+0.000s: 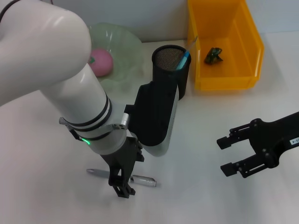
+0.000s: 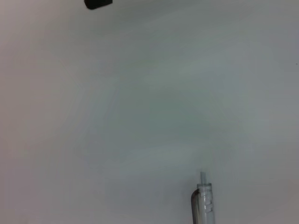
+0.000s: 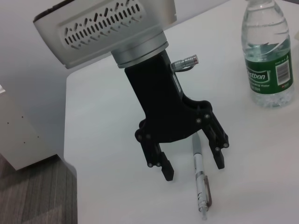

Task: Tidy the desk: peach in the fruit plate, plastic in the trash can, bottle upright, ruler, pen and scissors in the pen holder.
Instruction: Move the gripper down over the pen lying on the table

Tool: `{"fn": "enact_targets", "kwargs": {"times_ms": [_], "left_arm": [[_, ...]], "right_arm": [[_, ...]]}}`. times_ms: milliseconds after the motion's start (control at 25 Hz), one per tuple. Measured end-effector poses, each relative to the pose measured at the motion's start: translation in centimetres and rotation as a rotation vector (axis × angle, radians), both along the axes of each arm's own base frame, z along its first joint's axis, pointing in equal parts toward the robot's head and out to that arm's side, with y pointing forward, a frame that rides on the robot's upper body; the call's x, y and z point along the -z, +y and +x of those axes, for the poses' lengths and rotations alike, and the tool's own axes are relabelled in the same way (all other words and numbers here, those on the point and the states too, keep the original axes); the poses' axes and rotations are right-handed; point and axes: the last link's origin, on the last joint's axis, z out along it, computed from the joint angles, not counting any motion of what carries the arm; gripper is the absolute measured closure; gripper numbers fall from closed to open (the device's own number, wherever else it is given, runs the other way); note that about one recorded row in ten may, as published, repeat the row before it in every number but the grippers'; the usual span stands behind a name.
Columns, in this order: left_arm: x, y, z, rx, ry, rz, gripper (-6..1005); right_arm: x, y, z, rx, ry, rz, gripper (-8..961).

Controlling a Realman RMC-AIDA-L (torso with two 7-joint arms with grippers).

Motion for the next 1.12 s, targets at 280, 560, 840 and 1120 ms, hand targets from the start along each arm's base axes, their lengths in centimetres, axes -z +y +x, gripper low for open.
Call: {"fn": "enact_targets", "kwargs": {"times_ms": [280,560,840,1120], "left_arm": [[0.11,0.04,-0.11,0.013,0.004,-0.010,202],[0.34,0.25,-0.50,0.009,0.021,-0.009,378],[0.65,0.27,-0.66,0.022,0.023,-0.010,432],[0.85,0.34,-0.89,0.025,0.032,-0.010,485]], "right_arm": [[0.02,-0.01,-0.04,-0.004,-0.002,0.000,192],[0.01,-0.06,0.03,-0.002,-0.002,0.001,192],[0.06,-0.06,0.04,-0.001,-0.002,0.002,192],[0.05,-0.14,0.15,0.002,-0.002,0.003,193]]}}
